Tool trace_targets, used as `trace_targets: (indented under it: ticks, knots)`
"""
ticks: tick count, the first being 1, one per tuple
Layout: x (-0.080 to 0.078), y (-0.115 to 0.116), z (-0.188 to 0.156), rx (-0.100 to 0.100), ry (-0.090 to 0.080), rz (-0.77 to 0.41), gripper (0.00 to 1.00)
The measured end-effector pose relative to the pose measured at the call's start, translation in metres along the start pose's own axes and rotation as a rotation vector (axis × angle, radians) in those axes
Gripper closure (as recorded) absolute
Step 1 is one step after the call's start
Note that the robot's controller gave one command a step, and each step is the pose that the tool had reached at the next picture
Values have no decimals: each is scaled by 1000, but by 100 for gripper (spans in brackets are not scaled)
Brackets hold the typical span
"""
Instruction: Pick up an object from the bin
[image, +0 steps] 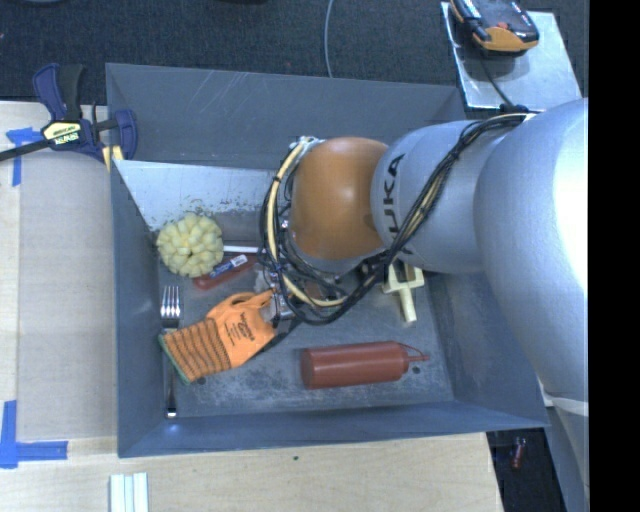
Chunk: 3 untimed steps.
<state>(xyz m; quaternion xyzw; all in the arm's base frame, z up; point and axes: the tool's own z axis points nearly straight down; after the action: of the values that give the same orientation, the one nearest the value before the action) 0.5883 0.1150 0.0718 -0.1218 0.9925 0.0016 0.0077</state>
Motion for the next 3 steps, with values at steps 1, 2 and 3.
trace_targets:
  ticks: [1, 2, 3]
  knots:
    - [4, 0, -24, 0, 11, 0, 100]
    - [1, 0, -70, 0, 4, 0, 100]
    - [-2, 0, -100, 1, -4, 0, 100]
